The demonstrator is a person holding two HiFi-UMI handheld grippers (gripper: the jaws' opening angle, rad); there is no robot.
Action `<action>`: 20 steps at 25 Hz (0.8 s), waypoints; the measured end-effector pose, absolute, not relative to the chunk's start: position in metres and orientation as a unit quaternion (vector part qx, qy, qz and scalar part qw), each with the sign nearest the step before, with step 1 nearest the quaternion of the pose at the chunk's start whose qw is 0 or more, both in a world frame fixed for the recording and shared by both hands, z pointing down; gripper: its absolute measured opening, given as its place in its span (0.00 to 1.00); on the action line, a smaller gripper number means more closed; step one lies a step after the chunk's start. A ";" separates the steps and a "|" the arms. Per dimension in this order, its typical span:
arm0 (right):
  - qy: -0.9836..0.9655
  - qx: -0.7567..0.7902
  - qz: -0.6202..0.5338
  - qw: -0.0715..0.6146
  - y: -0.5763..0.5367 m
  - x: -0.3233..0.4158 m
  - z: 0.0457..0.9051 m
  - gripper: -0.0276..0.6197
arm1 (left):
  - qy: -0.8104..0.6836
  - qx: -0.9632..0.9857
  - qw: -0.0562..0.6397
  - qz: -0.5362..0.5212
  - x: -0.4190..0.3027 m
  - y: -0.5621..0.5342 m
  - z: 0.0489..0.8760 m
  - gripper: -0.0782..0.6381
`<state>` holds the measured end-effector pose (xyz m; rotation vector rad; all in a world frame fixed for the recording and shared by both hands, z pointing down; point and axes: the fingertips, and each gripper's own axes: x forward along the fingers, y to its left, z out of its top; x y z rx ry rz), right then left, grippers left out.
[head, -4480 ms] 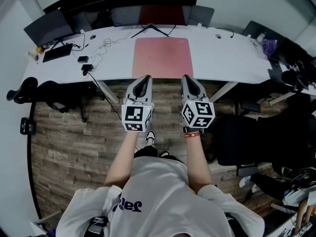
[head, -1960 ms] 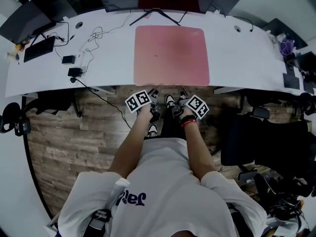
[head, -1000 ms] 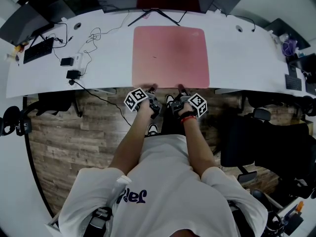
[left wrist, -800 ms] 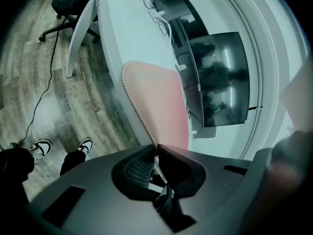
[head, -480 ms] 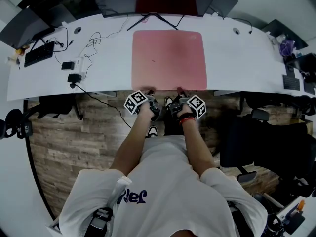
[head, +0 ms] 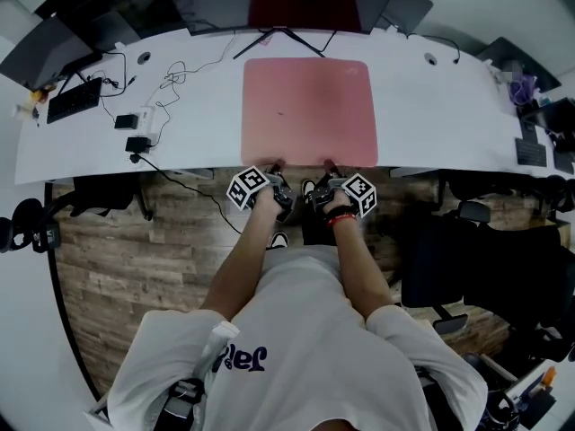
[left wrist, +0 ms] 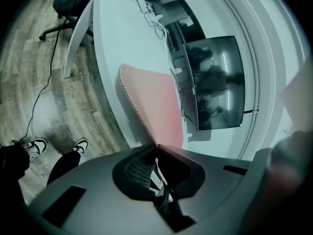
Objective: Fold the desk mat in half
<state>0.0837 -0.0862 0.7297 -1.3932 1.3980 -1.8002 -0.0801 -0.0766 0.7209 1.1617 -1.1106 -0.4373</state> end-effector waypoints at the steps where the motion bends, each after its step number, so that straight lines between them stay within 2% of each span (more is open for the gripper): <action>1: 0.507 -0.507 -0.657 0.234 -0.087 0.084 0.730 0.09 | -0.492 0.517 0.673 -0.196 -0.080 -0.078 0.719 0.15; 13: 0.518 -0.488 -0.656 0.250 -0.110 0.083 0.716 0.09 | -0.495 0.532 0.658 -0.201 -0.079 -0.096 0.709 0.15; 20: 0.522 -0.490 -0.657 0.237 -0.131 0.082 0.709 0.09 | -0.505 0.542 0.644 -0.190 -0.078 -0.117 0.700 0.15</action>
